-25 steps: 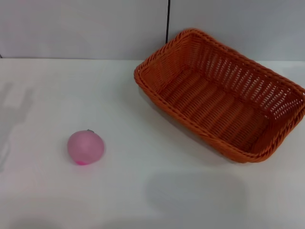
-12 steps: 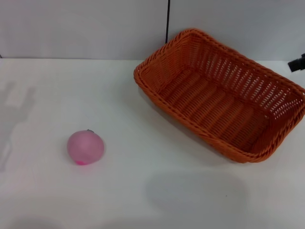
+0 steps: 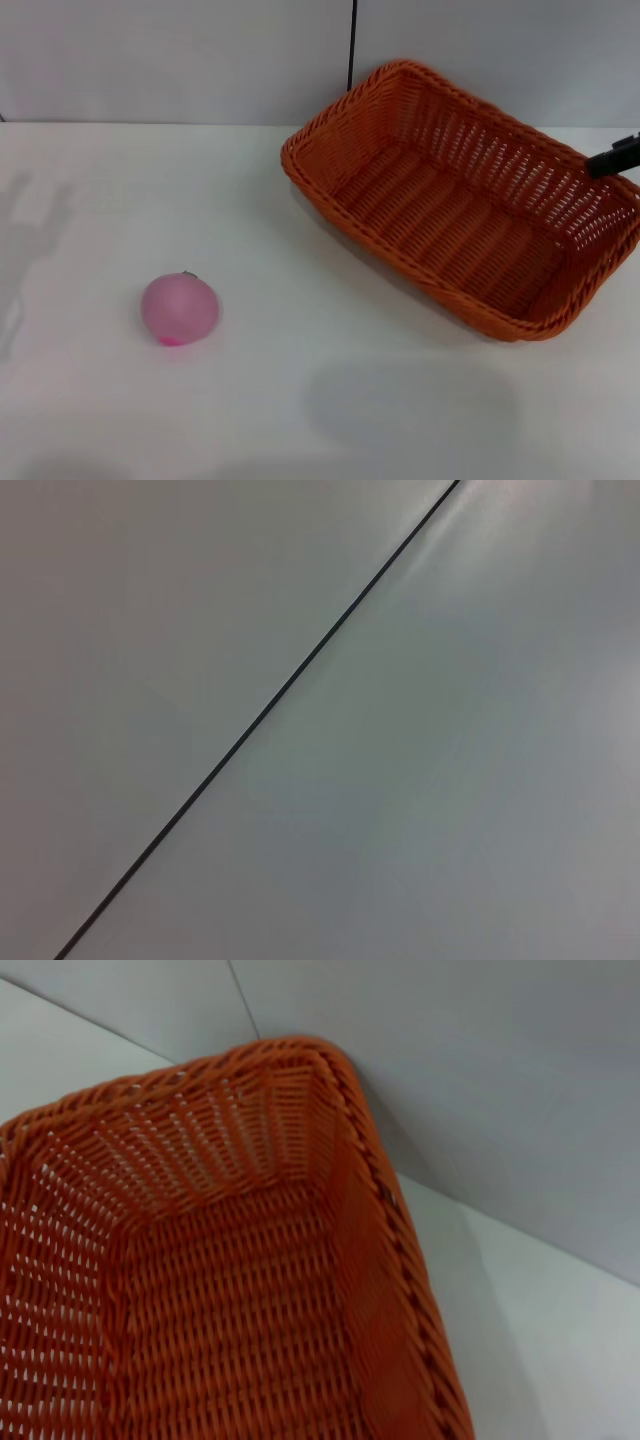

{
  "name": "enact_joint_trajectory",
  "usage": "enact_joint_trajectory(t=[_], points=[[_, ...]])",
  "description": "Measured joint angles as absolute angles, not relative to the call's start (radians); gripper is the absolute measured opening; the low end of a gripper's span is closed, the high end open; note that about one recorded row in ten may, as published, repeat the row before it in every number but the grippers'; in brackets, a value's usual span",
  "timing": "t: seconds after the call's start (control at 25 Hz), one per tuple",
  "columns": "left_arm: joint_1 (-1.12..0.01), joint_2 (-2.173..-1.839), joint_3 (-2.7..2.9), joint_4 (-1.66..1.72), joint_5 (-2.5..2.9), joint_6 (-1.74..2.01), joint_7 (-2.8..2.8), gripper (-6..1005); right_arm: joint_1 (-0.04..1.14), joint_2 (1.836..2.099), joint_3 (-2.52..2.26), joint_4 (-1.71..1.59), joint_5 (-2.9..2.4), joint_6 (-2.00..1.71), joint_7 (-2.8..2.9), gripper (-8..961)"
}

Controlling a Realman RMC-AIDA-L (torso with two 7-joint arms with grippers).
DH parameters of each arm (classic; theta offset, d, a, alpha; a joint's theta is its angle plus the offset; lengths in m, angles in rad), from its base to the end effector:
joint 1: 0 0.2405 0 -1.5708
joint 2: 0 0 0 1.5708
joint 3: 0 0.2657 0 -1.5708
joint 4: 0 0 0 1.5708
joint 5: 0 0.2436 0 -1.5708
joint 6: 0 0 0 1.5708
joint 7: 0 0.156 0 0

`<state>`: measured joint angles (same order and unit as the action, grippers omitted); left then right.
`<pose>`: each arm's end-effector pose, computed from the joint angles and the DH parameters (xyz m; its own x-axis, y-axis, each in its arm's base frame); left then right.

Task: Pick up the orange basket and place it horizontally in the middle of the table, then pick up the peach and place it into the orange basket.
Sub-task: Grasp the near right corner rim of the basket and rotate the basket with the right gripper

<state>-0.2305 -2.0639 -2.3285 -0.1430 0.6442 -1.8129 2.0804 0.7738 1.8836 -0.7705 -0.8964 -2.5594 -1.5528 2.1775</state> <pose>-0.3659 0.2614 0.0584 0.0228 -0.2799 0.9598 0.8800 -0.4500 -0.1521 0.2621 0.4503 0.0991 0.6889 -0.7231 -0.0503 -0.6772 -0.6173 -0.4004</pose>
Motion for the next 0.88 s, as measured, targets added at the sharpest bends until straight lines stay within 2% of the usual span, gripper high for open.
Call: enact_joint_trajectory(t=[0.4,0.52,0.76,0.88], points=[[-0.23,-2.063,-2.317,-0.141,0.644,-1.808,2.078,765,0.779,1.884,-0.818,-0.797,-2.56,-1.47,2.171,545],[-0.23,-2.063,-2.315,-0.141,0.644,-1.807,2.078,763,0.776,1.89,-0.821,-0.795,-2.56,-1.463,2.163,504],[-0.228,-2.063,-2.312,-0.14,0.644,-1.805,2.077,761,0.771,1.896,-0.82,-0.793,-2.56,-1.458,2.157,293],[-0.227,-2.063,-2.312,-0.14,0.644,-1.803,2.077,759,0.77,1.896,-0.815,-0.792,-2.559,-1.458,2.157,259]])
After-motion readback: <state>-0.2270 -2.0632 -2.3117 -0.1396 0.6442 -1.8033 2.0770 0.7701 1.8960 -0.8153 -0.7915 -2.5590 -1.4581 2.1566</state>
